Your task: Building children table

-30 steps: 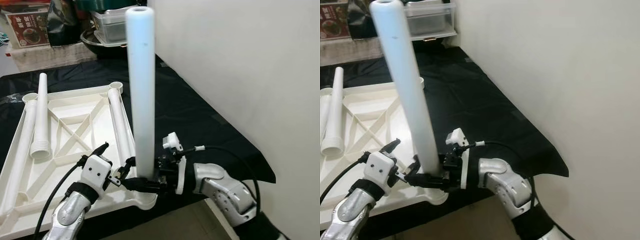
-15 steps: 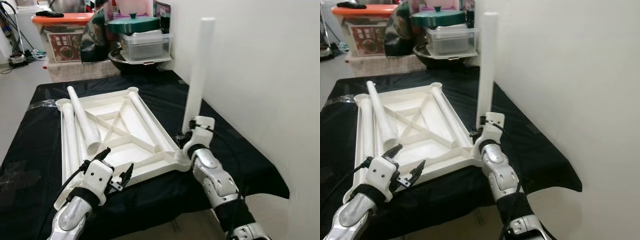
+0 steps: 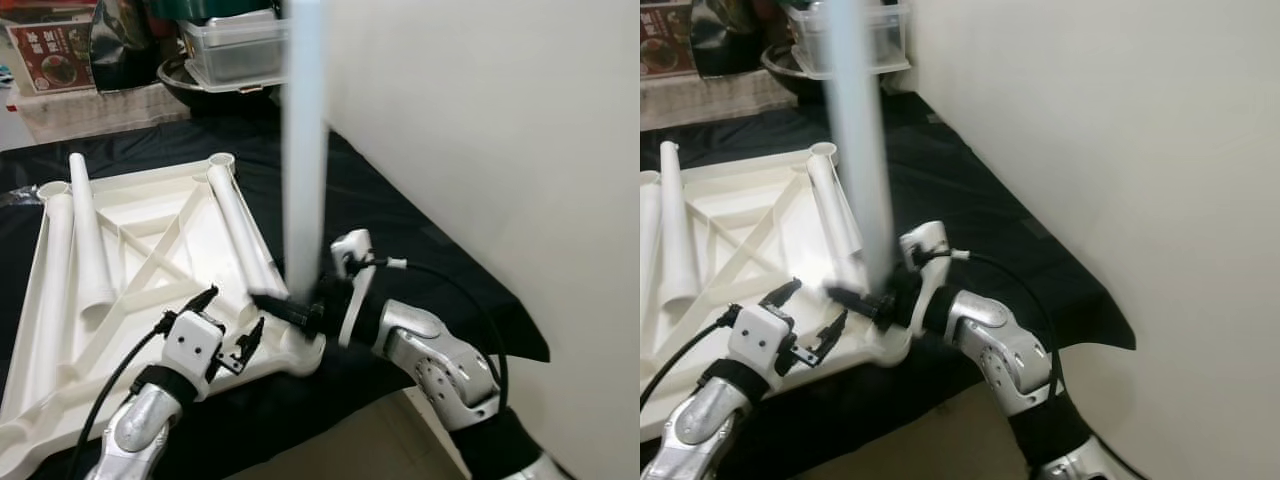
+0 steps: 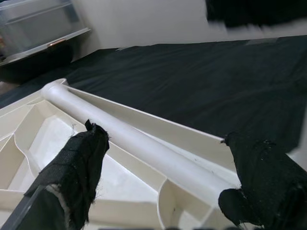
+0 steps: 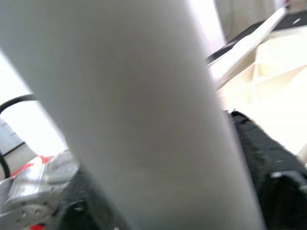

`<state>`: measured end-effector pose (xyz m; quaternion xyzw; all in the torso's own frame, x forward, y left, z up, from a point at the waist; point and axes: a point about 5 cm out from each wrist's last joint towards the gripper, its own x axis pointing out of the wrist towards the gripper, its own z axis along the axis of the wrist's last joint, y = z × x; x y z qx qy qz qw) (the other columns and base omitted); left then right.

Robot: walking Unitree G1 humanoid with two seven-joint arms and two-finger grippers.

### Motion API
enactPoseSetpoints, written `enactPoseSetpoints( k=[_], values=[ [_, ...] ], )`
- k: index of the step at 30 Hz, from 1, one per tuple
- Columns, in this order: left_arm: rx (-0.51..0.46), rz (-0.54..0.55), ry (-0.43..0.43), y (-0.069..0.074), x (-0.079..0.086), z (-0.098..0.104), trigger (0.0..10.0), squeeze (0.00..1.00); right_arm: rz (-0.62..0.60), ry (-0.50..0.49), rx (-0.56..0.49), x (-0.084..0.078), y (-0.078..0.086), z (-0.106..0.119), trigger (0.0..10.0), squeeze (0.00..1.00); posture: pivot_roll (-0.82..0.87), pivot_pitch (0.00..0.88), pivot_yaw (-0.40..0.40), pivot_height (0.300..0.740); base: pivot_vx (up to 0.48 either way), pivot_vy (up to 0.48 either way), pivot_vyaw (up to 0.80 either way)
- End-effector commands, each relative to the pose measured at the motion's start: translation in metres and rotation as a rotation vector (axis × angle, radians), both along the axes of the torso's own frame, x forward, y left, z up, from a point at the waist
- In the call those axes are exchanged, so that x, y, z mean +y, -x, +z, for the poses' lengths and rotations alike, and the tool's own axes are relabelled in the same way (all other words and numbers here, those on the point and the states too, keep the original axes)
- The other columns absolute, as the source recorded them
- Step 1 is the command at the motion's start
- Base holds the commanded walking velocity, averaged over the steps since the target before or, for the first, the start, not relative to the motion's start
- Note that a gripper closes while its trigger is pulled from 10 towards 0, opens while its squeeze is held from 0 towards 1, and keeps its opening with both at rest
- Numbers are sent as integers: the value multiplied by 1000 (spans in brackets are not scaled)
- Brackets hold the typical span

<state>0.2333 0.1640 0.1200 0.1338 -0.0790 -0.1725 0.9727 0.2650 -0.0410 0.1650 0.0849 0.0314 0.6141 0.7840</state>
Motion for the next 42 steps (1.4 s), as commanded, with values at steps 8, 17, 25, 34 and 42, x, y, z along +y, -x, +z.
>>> enactPoseSetpoints(
  k=[8, 17, 25, 34, 42],
  values=[
    [24, 3, -21, 5, 1, -5, 10000, 0, -552, 159, 92, -12, -43, -40, 0, 0, 93, 0, -34, 740, 0, 0, 0],
    [19, -8, -22, -1, -1, -2, 10000, 0, -1375, 451, 213, -92, -61, -72, 0, 0, 81, 0, -19, 740, 0, 0, 0],
    [22, -17, -18, -1, -3, -4, 10000, 0, -800, 42, 64, -28, -52, -19, 10000, 1000, 72, 0, -20, 740, 0, 0, 0],
    [24, -14, -18, 0, -1, -5, 10000, 0, -6, -3, 20, -5, 4, 3, 10000, 0, 75, 0, -26, 740, 0, 0, 0],
    [23, 0, -18, 3, 0, -4, 10000, 0, -79, 99, 7, -7, -4, -23, 0, 0, 89, 0, -37, 740, 0, 0, 0]
  ],
)
